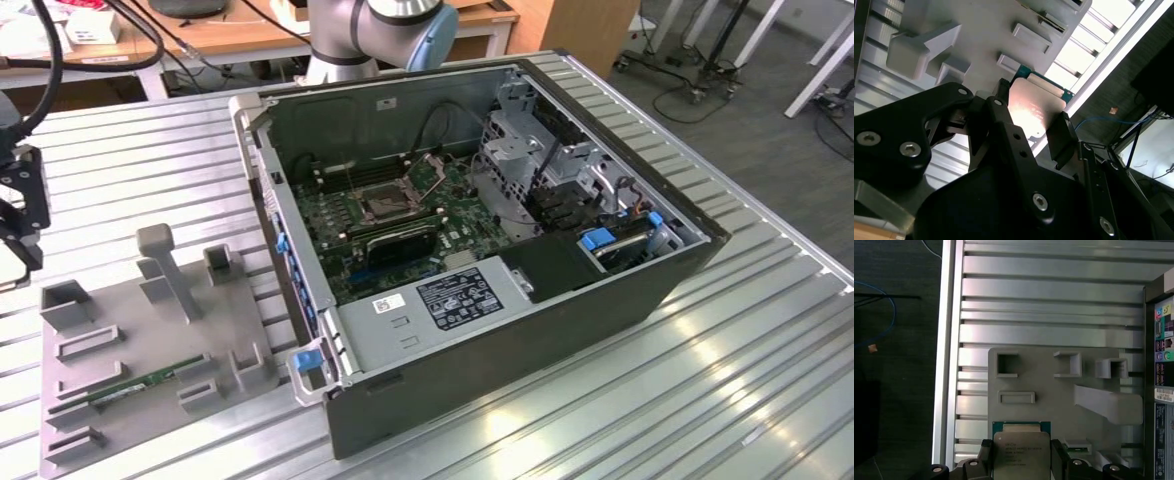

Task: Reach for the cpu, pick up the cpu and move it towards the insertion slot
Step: 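Pick up the cpu and move it towards the insertion slot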

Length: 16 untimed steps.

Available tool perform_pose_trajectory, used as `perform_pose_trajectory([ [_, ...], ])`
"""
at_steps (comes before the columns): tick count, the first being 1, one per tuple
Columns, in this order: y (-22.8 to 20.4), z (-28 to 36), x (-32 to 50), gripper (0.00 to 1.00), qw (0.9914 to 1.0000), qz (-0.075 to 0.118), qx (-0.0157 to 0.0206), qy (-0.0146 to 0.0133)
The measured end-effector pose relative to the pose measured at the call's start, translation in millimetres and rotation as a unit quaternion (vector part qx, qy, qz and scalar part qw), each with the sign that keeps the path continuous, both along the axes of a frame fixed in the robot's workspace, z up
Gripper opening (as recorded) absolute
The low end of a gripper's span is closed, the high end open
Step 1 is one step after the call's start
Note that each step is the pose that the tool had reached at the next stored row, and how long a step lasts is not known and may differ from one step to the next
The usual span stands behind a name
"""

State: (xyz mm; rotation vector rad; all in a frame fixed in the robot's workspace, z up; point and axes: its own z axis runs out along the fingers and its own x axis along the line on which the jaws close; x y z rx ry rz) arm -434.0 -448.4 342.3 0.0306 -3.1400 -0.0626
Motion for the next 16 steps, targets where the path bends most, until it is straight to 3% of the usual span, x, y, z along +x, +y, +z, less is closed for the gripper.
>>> perform_pose_trajectory([
  [8, 0.0, 8.9, 0.0, 0.54, 1.00000, 0.000, 0.0000, 0.0000],
  [16, 0.0, 10.2, 1.7, 0.54, 1.00000, 0.000, 0.0000, 0.0000],
])
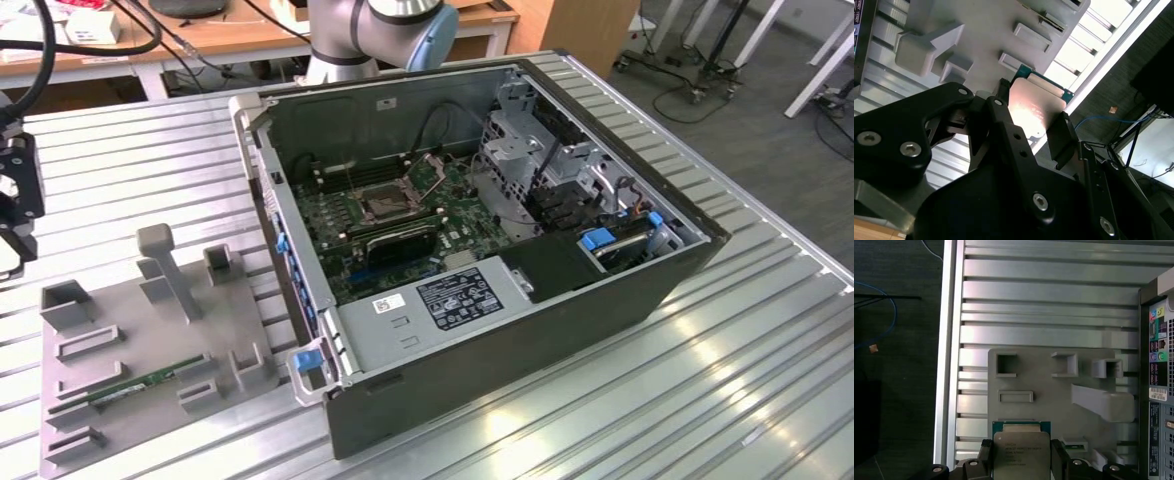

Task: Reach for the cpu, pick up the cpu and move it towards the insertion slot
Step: 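Pick up the cpu and move it towards the insertion slot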

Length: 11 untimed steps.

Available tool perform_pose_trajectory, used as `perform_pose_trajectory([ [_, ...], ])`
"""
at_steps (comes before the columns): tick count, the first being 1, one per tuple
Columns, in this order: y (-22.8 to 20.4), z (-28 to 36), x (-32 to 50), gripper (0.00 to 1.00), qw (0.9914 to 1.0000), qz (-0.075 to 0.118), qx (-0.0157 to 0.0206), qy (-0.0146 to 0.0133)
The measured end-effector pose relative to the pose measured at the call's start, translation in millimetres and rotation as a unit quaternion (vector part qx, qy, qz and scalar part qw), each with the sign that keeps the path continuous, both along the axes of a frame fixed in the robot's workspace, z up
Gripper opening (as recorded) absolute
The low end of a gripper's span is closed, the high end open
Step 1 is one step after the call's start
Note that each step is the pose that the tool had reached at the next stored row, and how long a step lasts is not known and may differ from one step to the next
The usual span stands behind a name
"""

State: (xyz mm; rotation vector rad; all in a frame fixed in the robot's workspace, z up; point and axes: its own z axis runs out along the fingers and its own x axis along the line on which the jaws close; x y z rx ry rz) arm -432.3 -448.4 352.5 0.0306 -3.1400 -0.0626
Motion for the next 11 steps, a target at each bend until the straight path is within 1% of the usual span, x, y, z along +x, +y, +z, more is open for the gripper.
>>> perform_pose_trajectory([
  [11, 0.0, 0.0, 4.8, 0.54, 1.00000, 0.000, 0.0000, 0.0000],
])
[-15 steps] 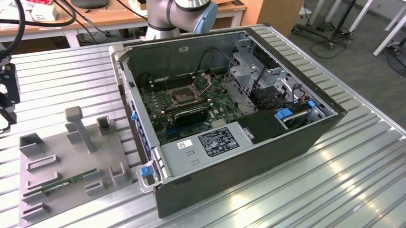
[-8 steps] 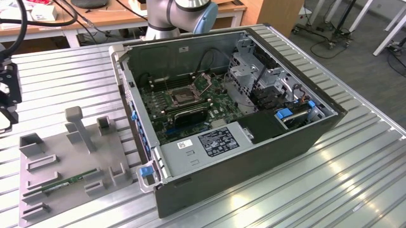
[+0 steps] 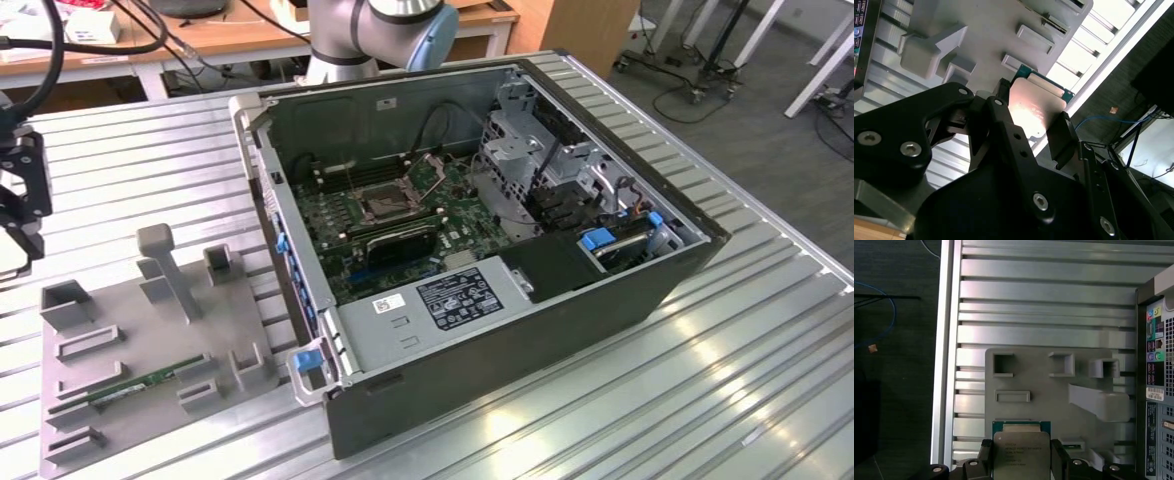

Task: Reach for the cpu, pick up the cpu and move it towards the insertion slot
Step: 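Pick up the cpu and move it towards the insertion slot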

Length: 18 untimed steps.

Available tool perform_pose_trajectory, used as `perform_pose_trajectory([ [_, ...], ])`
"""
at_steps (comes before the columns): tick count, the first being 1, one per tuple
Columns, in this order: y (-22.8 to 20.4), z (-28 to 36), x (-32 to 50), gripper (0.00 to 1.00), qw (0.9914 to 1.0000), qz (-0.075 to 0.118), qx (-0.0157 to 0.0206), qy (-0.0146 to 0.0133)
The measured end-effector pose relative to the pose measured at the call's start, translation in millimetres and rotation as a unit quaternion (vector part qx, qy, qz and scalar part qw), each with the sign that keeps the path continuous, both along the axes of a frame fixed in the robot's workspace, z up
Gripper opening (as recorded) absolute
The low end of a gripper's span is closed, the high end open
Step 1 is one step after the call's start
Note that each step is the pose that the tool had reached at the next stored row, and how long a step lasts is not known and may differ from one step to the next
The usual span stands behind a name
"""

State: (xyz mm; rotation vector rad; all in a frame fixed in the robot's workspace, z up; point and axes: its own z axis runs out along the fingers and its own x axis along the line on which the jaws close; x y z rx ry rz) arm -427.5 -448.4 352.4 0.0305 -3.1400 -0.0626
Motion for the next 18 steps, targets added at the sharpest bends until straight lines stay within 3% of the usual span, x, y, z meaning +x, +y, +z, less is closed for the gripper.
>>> perform_pose_trajectory([
  [18, 0.0, 0.0, 7.3, 0.54, 1.00000, 0.000, 0.0000, 0.0000],
])
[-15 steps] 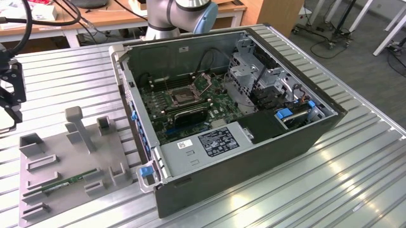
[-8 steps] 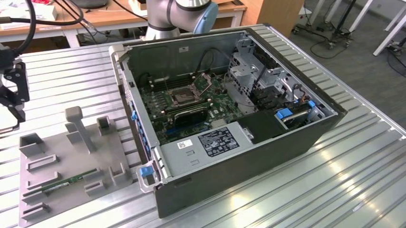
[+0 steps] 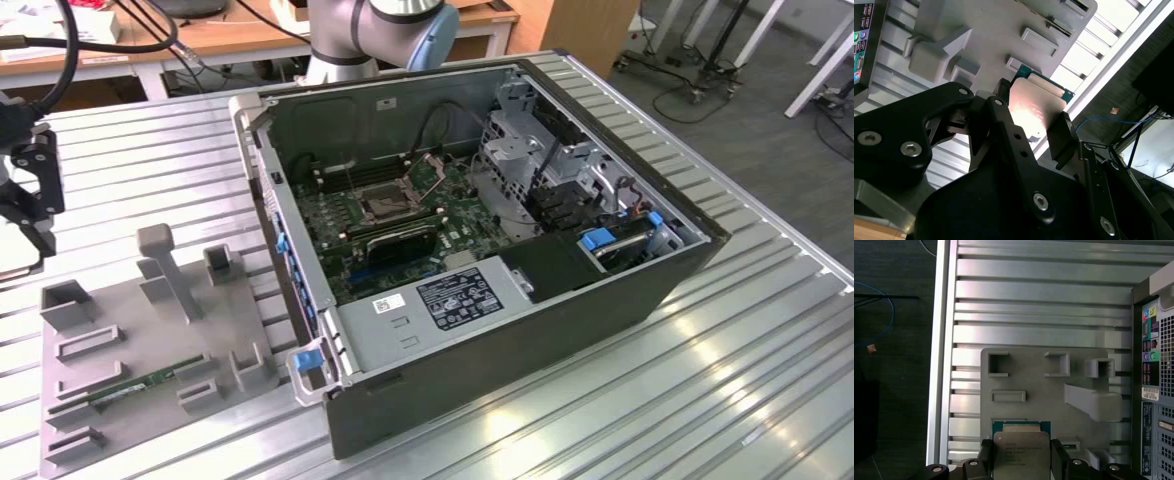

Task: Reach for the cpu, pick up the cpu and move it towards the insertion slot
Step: 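Pick up the cpu and move it towards the insertion slot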

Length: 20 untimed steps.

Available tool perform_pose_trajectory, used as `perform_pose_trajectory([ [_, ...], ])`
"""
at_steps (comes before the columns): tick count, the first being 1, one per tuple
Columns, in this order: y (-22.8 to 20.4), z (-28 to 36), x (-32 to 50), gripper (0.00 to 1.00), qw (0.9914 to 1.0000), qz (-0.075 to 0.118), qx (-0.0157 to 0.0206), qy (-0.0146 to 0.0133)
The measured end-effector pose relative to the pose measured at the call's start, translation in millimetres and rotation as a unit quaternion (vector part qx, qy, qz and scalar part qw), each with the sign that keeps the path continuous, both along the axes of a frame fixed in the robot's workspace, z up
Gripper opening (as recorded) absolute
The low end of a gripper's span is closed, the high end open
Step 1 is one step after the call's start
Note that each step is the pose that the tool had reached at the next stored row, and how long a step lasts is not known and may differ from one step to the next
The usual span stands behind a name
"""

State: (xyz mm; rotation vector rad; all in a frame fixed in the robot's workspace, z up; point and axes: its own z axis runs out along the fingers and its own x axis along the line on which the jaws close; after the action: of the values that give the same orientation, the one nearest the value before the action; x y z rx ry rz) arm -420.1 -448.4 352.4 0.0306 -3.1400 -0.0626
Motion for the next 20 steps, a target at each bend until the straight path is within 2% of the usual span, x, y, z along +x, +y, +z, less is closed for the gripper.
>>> perform_pose_trajectory([
  [20, 0.0, 0.0, 11.3, 0.54, 1.00000, 0.000, 0.0000, 0.0000],
])
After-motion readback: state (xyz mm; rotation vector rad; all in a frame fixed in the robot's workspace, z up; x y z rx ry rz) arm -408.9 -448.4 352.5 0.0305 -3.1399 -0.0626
